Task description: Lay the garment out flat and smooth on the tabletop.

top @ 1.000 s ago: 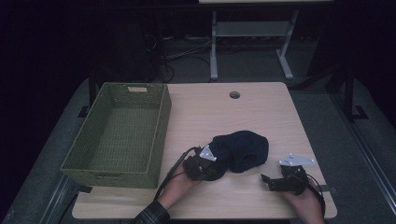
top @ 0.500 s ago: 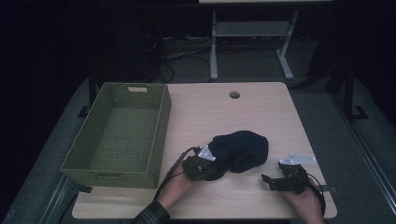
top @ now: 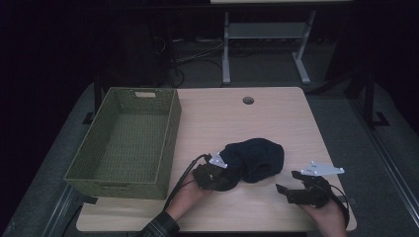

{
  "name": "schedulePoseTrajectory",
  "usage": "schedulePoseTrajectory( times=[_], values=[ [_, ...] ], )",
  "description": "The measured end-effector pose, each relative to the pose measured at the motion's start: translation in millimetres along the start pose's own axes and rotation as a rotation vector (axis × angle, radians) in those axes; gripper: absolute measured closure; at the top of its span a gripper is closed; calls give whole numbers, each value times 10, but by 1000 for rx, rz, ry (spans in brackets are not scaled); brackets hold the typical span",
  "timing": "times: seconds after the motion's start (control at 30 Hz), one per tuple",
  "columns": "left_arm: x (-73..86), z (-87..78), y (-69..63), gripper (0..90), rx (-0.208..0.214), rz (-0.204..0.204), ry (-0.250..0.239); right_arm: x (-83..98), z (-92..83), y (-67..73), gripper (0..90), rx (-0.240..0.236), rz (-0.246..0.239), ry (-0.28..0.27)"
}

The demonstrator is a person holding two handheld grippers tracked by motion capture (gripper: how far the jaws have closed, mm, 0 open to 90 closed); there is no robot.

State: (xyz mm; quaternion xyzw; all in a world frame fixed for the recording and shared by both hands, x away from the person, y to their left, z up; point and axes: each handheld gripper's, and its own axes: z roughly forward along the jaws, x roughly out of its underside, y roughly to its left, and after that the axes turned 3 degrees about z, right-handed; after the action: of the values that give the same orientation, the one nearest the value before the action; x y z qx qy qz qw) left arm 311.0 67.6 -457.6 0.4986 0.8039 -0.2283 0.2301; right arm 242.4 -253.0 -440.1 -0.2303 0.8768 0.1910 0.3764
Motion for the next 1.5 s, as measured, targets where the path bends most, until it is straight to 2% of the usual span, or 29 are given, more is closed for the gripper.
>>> schedulePoseTrajectory(
  times=[0.13, 0.2, 0.23, 0.4, 0.73, 0.8, 0.83, 0.87, 0.9, 1.03, 1.2, 1.33, 1.5],
  values=[
    [-1, 1, -5, 894, -5, 2, 0, -65, -4, 57, 244, -20, -10, -17],
    [-2, -1, -6, 894, -7, 7, 4, -83, 1, 68, 252, -30, 1, -23],
    [-2, -1, -7, 894, -8, 7, 4, -108, -6, 79, 285, -47, 5, -34],
    [-3, -1, -6, 894, -10, 10, 4, -192, -32, 119, 330, -60, -9, -60],
    [-4, 2, -11, 894, -11, 7, 0, -392, -8, 153, 487, -95, -22, -86],
    [-4, 3, -14, 894, -12, 5, -1, -418, 7, 146, 535, -106, -17, -96],
    [-4, 3, -18, 894, -17, 9, -1, -446, 31, 137, 642, -111, -25, -95],
    [-4, 3, -18, 894, -17, 9, -1, -446, 31, 137, 642, -111, -25, -95],
    [-6, 4, -28, 893, -23, 16, 0, -472, 38, 135, 733, -110, -32, -103],
    [-10, 6, -34, 894, -25, 19, 2, -539, 69, 109, 793, -116, -47, -93],
    [-9, 8, -34, 894, -24, 13, -2, -663, 71, 81, 822, -121, -51, -100],
    [-8, 7, -34, 894, -23, 12, -3, -760, 72, 65, 833, -104, -59, -97],
    [-7, 7, -31, 894, -22, 13, -4, -966, 97, 1, 839, -86, -56, -104]
  ],
)
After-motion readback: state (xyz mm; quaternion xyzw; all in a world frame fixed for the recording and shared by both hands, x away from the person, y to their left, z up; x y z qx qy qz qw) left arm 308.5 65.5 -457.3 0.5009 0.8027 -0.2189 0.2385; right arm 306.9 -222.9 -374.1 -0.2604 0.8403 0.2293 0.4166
